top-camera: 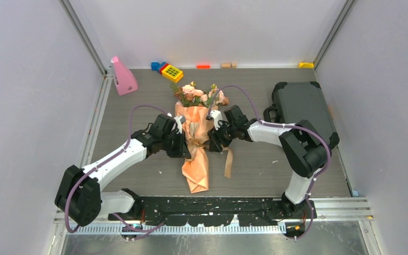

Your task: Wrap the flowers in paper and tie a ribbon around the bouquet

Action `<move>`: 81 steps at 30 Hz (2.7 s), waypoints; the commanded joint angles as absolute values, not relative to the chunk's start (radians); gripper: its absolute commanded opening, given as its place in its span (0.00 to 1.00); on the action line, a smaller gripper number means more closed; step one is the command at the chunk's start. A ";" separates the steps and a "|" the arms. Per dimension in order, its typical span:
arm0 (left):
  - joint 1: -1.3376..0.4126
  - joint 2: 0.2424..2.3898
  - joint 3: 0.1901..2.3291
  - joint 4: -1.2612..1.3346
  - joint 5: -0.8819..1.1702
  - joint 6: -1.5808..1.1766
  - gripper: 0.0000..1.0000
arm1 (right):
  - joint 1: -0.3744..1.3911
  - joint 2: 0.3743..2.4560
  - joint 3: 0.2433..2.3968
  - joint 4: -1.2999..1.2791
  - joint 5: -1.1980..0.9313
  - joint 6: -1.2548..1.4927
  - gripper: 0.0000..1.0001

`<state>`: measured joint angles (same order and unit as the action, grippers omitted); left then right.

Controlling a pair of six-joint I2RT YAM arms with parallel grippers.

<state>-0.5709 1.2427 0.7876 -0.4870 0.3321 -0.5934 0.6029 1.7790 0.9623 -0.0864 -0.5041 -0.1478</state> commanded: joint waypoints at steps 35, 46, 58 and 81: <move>-0.569 1.188 0.799 -0.524 0.276 -0.590 0.09 | 0.740 1.547 0.756 0.181 -0.178 0.332 0.01; -0.570 1.204 0.802 -0.525 0.269 -0.573 0.11 | 0.646 1.462 0.742 0.090 -0.384 0.538 0.03; -0.569 1.188 0.874 -0.584 0.216 -0.528 0.61 | 0.684 1.485 0.743 0.111 -0.423 0.573 0.02; -0.569 1.588 1.171 -0.518 0.187 -0.344 0.30 | 0.714 1.586 0.838 0.085 -0.428 0.557 0.01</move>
<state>-0.5709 1.5803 1.0958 -0.5308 0.1795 -0.3885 0.7048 1.5845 0.7986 0.0742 -0.4118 0.5598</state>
